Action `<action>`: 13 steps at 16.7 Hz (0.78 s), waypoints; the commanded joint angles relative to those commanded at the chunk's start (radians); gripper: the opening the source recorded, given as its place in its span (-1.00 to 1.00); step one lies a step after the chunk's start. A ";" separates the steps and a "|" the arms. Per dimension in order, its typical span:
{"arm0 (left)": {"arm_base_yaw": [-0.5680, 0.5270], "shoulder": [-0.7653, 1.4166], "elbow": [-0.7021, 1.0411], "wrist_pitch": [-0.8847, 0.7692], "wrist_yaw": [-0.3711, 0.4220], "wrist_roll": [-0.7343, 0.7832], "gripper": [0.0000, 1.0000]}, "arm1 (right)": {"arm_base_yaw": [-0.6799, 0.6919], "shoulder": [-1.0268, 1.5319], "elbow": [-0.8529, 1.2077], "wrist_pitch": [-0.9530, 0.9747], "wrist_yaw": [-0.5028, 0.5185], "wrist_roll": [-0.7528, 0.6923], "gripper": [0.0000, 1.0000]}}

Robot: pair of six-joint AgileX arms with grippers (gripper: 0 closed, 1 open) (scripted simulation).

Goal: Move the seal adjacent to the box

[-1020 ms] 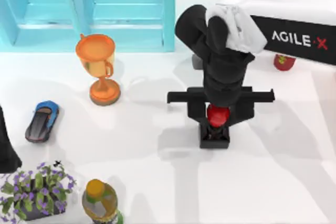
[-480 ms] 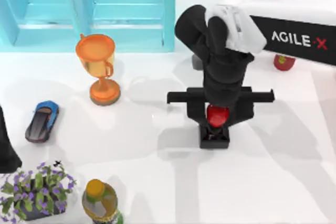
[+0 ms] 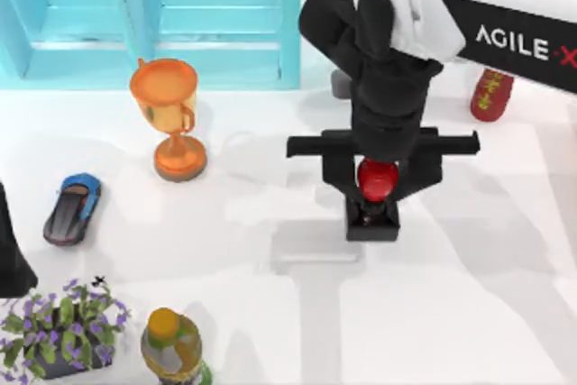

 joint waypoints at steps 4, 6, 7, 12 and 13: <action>0.000 0.000 0.000 0.000 0.000 0.000 1.00 | -0.002 -0.016 0.032 -0.035 0.000 -0.002 -1.00; 0.000 0.000 0.000 0.000 0.000 0.000 1.00 | -0.003 -0.012 0.031 -0.034 -0.001 -0.002 -1.00; 0.000 0.000 0.000 0.000 0.000 0.000 1.00 | -0.013 -0.016 0.036 -0.043 -0.001 -0.013 -1.00; 0.000 0.000 0.000 0.000 0.000 0.000 1.00 | -0.181 -0.067 0.068 -0.130 -0.001 -0.189 -1.00; 0.000 0.000 0.000 0.000 0.000 0.000 1.00 | -0.218 -0.078 0.074 -0.147 -0.001 -0.224 -1.00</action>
